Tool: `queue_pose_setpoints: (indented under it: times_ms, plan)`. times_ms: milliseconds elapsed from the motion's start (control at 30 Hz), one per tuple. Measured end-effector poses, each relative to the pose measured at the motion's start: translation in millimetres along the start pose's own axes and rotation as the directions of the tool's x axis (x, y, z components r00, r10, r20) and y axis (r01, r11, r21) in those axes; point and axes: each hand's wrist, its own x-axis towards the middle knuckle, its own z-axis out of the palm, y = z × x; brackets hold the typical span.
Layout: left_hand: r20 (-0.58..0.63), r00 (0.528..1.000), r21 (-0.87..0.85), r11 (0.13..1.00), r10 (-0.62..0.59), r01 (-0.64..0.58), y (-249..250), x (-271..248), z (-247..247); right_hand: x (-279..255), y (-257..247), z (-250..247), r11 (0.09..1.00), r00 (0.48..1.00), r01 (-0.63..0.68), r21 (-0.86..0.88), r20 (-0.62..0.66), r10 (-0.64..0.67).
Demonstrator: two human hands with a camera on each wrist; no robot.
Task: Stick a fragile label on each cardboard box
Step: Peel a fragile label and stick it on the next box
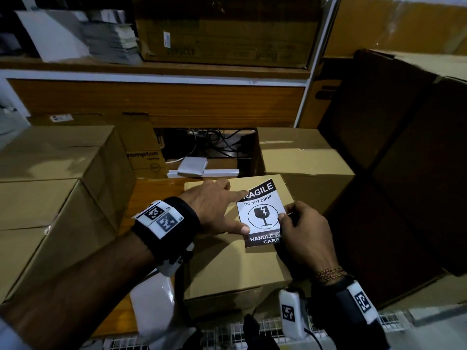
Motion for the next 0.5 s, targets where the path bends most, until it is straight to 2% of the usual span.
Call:
queue_pose_setpoints:
  times_ms: [500]
  plan:
    - [0.016, 1.000, 0.041, 0.999, -0.027, 0.027, 10.3, -5.0, -4.0, -0.6, -1.5, 2.0, 0.998, 1.000, 0.014, -0.061, -0.024, -0.016]
